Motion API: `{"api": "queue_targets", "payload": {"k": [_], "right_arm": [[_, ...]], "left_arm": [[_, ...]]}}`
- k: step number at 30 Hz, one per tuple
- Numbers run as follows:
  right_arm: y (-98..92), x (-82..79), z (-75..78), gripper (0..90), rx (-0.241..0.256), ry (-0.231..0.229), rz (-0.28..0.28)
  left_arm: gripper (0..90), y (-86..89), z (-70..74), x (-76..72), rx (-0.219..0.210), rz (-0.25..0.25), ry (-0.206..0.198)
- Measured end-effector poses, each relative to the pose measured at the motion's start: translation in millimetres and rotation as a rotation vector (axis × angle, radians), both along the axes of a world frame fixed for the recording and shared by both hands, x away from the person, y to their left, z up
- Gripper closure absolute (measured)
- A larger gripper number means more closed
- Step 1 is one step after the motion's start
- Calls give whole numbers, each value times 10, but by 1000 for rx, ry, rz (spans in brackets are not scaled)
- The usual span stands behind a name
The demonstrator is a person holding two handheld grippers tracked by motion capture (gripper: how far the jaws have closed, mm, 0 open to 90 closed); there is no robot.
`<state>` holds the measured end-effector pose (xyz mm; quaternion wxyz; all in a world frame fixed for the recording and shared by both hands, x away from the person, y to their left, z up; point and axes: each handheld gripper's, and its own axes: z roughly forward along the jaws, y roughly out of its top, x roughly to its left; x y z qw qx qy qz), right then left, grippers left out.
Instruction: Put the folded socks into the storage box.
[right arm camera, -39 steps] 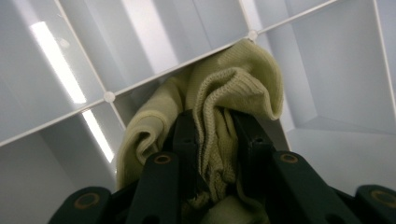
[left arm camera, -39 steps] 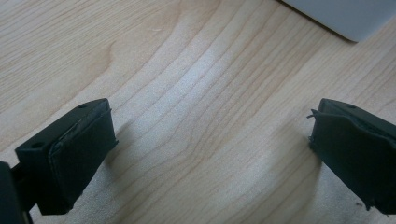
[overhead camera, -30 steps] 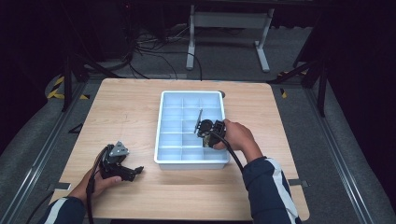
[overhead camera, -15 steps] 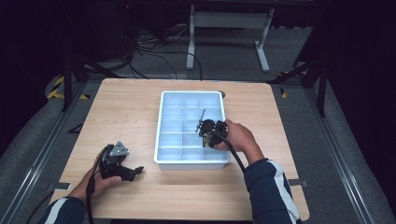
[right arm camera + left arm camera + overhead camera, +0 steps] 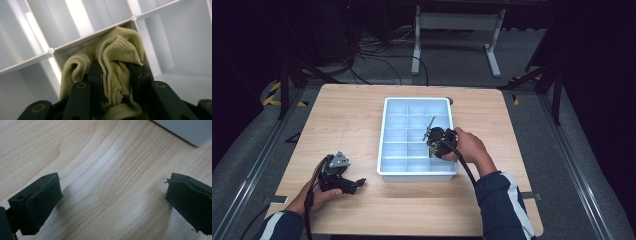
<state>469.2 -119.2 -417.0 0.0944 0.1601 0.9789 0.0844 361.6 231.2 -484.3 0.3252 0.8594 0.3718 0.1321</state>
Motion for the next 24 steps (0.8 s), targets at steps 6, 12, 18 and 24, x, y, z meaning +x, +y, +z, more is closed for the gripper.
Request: {"api": "queue_targets", "payload": {"k": [6, 12, 18, 24], "right_arm": [[-27, -16, 28, 655, 12, -14, -8], [-58, -37, 69, 637, 28, -26, -8], [-73, -76, 144, 602, 32, -50, -7], [-106, -95, 212, 563, 45, -77, -15]], "left_arm": [[3, 0, 0, 0, 0, 0, 0], [3, 0, 0, 0, 0, 0, 0], [3, 0, -1, 0, 0, 0, -1], [3, 0, 0, 0, 0, 0, 0]]}}
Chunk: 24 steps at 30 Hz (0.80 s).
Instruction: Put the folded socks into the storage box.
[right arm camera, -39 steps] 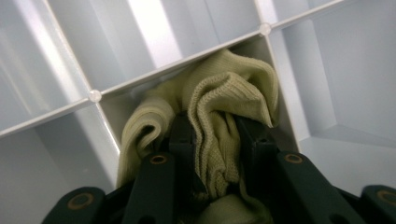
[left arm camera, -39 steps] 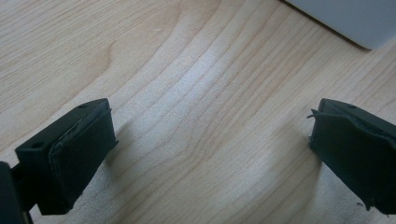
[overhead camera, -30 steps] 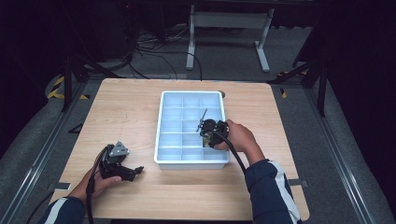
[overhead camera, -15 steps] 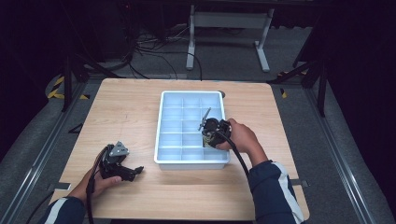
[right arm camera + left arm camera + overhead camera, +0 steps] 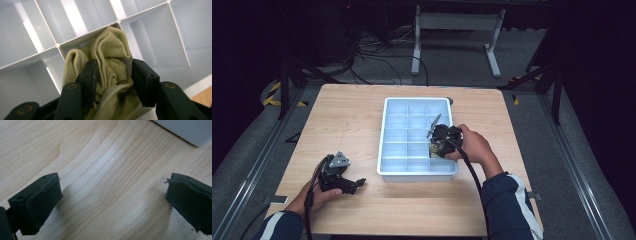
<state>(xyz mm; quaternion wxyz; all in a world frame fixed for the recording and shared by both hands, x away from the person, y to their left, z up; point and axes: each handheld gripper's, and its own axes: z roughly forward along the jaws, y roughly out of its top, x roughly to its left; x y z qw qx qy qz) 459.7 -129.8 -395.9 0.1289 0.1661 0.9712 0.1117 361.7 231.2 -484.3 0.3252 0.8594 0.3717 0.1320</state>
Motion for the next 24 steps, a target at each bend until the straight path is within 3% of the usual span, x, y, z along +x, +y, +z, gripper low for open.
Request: {"api": "queue_targets", "payload": {"k": [16, 24], "right_arm": [[-121, -39, 77, 528, 73, -40, -19], [-187, -62, 116, 476, 150, -63, -50]], "left_arm": [[3, 0, 0, 0, 0, 0, 0], [3, 0, 0, 0, 0, 0, 0]]}}
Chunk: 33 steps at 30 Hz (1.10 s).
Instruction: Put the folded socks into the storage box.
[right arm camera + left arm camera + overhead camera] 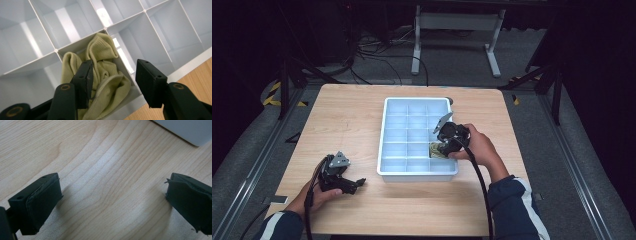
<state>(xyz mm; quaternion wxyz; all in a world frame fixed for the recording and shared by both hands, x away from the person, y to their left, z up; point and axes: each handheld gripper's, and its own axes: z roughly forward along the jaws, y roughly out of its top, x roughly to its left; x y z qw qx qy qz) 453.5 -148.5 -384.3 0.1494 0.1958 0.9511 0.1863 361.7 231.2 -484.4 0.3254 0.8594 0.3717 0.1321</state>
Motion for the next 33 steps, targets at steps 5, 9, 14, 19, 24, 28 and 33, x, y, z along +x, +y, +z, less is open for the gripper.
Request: {"api": "queue_targets", "payload": {"k": [5, 9, 14, 19, 24, 28, 33], "right_arm": [[-34, -49, 47, 452, 41, -18, -13], [-91, -79, 80, 429, 88, -31, -17], [-169, -112, 98, 384, 104, -62, -34], [-224, -156, 129, 357, 128, -86, -38], [-284, -248, 199, 354, 159, -110, -41], [-331, -319, 230, 365, 161, -136, -39], [-400, -394, 242, 367, 176, -144, -35]], "left_arm": [[3, 0, 0, 0, 0, 0, 0], [3, 0, 0, 0, 0, 0, 0], [3, 0, 0, 0, 0, 0, -1], [3, 0, -1, 0, 0, 0, -1], [3, 0, 0, 0, 0, 0, 0], [3, 0, 0, 0, 0, 0, 0], [3, 0, 0, 0, 0, 0, 0]]}}
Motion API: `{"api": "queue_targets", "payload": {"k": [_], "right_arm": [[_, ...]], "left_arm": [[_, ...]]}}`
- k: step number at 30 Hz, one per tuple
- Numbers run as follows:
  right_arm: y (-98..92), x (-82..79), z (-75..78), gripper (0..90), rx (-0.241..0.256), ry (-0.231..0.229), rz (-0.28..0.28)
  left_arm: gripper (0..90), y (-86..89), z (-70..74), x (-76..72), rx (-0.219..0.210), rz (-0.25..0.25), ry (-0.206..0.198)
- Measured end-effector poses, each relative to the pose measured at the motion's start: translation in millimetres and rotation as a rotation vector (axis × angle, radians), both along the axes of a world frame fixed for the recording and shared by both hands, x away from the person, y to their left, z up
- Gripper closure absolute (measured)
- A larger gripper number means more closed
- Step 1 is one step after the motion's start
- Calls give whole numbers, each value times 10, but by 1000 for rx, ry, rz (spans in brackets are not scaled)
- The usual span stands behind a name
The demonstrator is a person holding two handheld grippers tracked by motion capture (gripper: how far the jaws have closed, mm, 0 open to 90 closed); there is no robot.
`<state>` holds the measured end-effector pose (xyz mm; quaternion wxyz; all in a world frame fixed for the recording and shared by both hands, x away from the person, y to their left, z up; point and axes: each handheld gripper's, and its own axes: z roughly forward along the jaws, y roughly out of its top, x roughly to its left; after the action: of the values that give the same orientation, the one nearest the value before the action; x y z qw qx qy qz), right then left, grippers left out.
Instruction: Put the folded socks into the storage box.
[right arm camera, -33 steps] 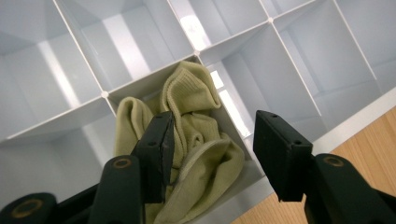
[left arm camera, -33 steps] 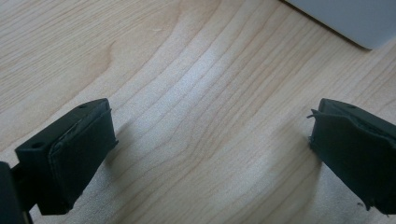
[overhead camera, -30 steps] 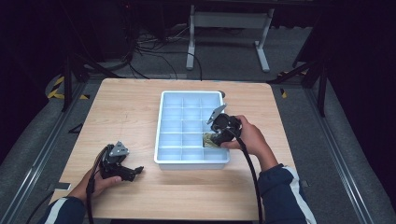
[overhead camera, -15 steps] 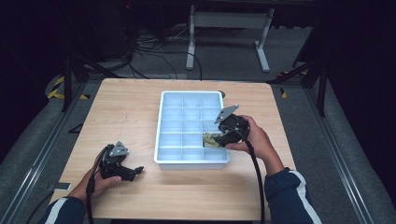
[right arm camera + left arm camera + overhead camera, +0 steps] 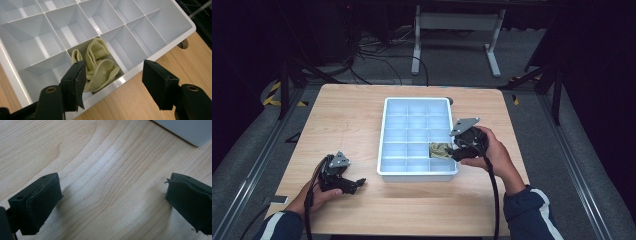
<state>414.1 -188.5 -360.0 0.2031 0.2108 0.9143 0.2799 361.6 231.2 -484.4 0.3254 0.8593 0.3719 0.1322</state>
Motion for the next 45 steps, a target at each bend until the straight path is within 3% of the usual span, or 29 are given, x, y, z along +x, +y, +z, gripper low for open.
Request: {"api": "queue_targets", "payload": {"k": [17, 35, 45], "right_arm": [[-243, -233, -16, 364, 29, -35, -12], [-530, -430, -209, 353, 36, -60, -42], [-635, -500, -355, 351, 3, -65, -52]], "left_arm": [[3, 0, 0, -1, 0, 1, 0], [3, 0, 0, -1, 0, 1, 0], [3, -1, 0, -2, 0, 2, 0]]}}
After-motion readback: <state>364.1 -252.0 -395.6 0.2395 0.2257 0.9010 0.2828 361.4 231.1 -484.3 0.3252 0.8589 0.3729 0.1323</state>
